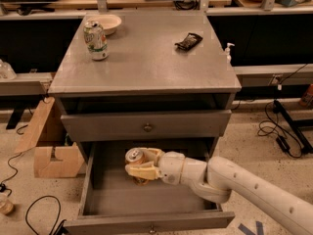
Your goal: Place orange can into middle drawer
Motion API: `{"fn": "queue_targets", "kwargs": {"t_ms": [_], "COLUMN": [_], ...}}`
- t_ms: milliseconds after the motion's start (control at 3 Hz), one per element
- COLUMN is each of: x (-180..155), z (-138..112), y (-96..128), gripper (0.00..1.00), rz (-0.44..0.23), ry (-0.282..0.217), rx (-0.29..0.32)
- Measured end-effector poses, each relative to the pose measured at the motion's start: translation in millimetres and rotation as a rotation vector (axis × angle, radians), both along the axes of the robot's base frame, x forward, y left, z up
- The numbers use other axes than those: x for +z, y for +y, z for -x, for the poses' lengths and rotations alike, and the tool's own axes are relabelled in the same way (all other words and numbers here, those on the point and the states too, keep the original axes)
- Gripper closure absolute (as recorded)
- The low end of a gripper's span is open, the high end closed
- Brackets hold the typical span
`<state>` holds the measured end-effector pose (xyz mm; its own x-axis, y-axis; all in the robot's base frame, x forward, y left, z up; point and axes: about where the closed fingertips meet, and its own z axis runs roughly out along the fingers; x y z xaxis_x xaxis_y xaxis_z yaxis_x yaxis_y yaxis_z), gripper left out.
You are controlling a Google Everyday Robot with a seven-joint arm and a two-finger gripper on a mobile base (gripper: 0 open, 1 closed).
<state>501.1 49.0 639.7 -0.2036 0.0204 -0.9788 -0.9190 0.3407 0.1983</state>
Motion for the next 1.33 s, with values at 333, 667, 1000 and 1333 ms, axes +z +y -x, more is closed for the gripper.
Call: {"fn": "queue_targets", "kwargs": {"t_ms": [333,667,1000,1333], "x": [-62.2,-100.6,-139.3,-174.2], "z": [-57.1,-85.5,-85.6,-78.2], "y": [43.3,67.2,83.1,98.2], "gripper": [1.00,1.00,1.00,1.00], "rz": [-0.022,-0.025,-0.005,0.030], "ry": [0.001,0.003,-0.001,0.007], "rx": [0.044,0.068,0.080,0.104]}}
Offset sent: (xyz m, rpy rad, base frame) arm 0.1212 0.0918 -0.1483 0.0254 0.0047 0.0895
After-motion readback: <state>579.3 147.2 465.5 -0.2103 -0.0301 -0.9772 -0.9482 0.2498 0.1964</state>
